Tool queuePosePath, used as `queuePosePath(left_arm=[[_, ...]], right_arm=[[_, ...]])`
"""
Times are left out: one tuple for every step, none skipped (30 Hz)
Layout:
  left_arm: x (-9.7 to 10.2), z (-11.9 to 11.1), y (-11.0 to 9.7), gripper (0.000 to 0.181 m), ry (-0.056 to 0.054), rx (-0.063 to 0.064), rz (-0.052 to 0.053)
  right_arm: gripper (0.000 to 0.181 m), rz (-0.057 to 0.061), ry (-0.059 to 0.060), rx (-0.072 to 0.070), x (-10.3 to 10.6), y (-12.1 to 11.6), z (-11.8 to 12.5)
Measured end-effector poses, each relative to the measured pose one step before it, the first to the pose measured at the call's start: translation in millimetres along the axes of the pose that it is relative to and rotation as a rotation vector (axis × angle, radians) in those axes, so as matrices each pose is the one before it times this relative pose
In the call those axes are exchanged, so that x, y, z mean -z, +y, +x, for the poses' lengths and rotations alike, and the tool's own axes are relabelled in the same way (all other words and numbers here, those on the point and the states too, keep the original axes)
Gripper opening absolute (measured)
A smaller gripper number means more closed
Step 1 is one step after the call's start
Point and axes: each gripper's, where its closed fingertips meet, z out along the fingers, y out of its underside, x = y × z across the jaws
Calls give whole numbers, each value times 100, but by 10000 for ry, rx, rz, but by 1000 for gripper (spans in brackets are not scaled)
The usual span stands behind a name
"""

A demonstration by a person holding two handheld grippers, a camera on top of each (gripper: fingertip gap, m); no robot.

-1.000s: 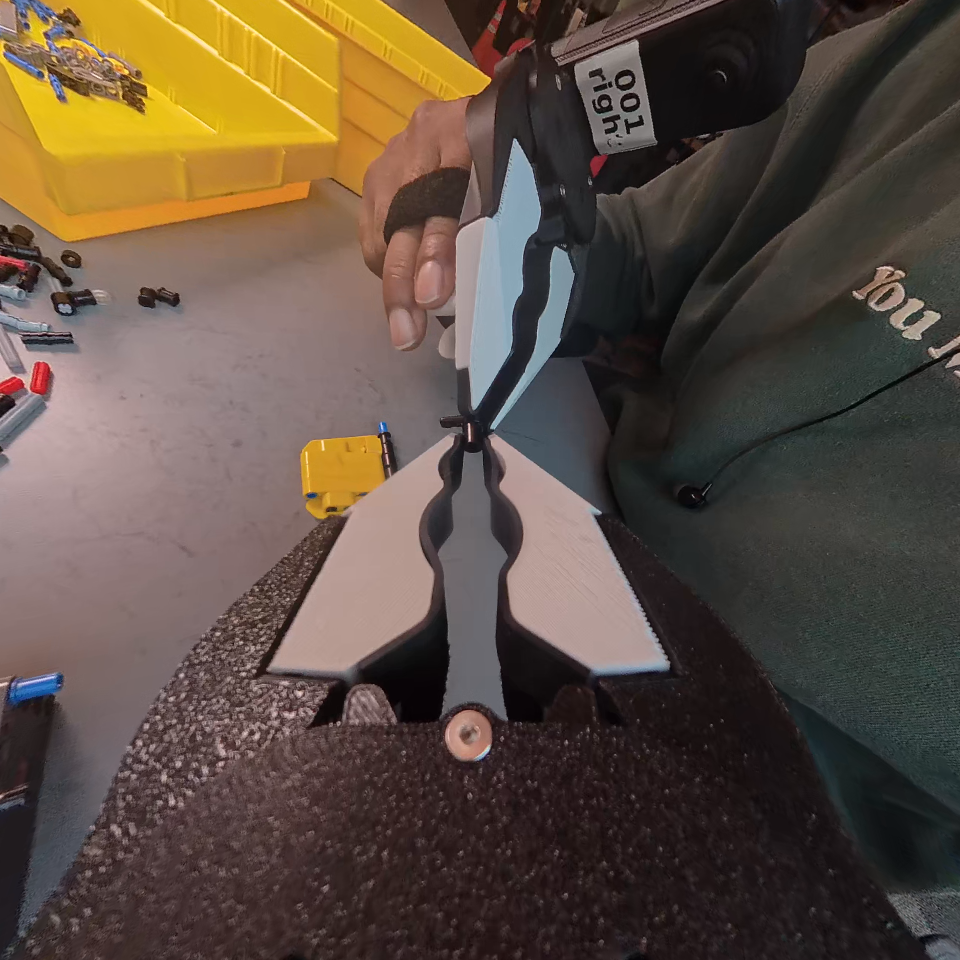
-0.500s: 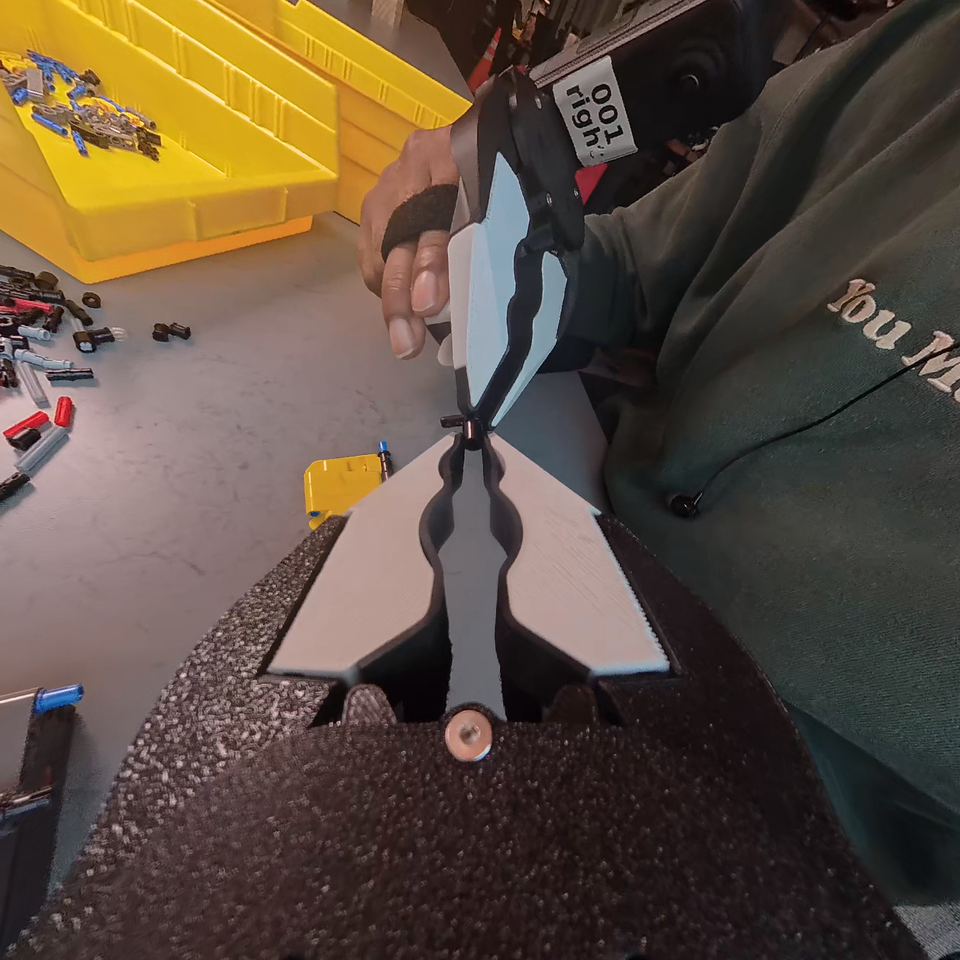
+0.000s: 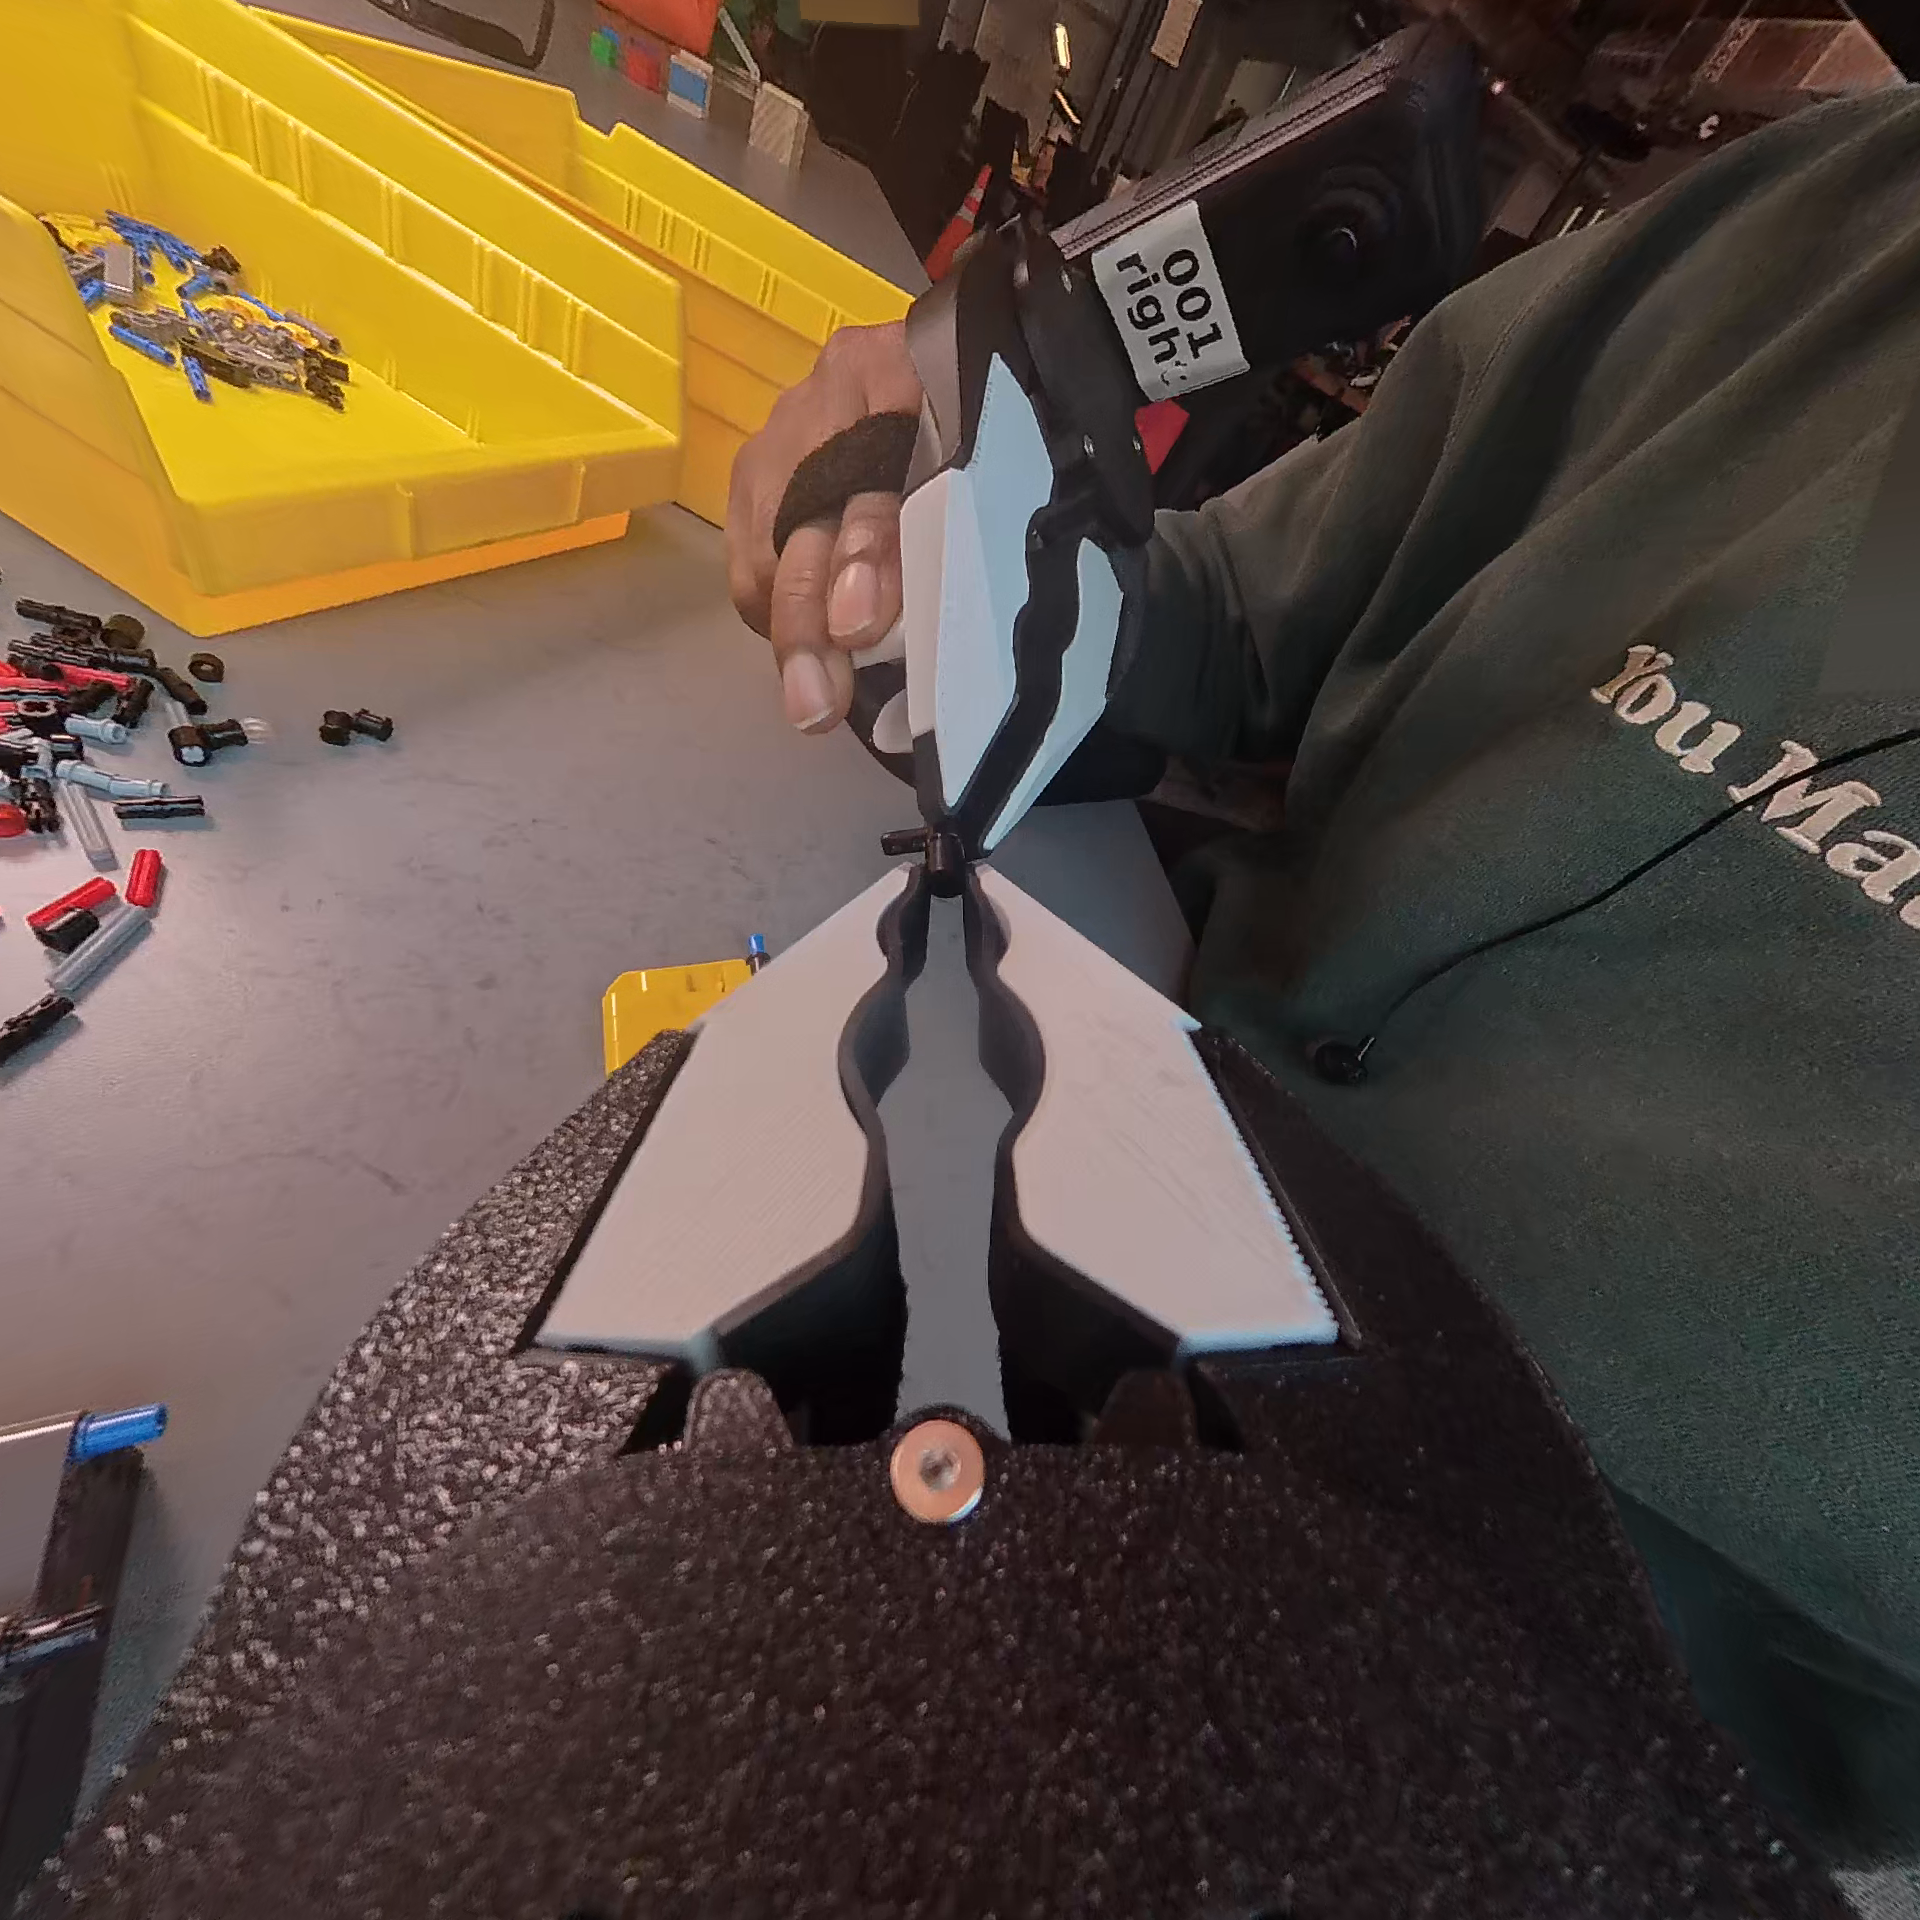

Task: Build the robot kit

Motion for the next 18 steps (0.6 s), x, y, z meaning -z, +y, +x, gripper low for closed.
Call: queuePosePath(left_arm=[[10,44,-54,5,16,-12,19],[9,22,-37,5,1,-17,7],[-2,-2,-32,5,-9,-8,13],[2,15,-24,5,1,-5,8],[-1,29,-16,5,12,0,8],[4,34,-36,5,17,9,13],[7,32,-33,5,9,-3,17],[0,53,-24,5,14,-9,6],[5,40,-31,5,9,-3,9],[14,33,-65,5,16,26,52],[51,36,-78,5,47,67,70],[25,-29,50,5,6,44,2],[-12,-102,135,5,-35,18,-35],[9,-28,52,5,21,42,0],[20,23,3,5,44,40,13],[17,33,10,5,31,1,0],[-32,91,34,5,60,5,-13],[-91,122,84,5,83,25,-41]], right_arm=[[5,9,-9,-1,38,-72,7],[4,-9,5,16,21,-31,22],[4,-5,10,32,28,-13,15],[4,3,4,-2,24,-13,15],[4,9,-6,7,20,-36,5],[4,1,7,21,14,-35,6],[4,6,14,21,23,-49,17],[4,28,-17,-16,31,-63,-21],[4,21,-10,-23,6,-46,-10],[5,54,63,-2,-1,-74,71],[5,87,82,-25,-37,-109,51],[6,-35,11,-25,-96,73,-56],[6,-91,56,119,-91,182,-28],[7,12,99,191,-25,22,-31],[7,2,41,72,1,30,-20],[10,-61,-48,-21,-7,110,-45],[10,-1,-32,-15,-1,62,-26],[9,58,-52,-12,-6,-58,-101]])
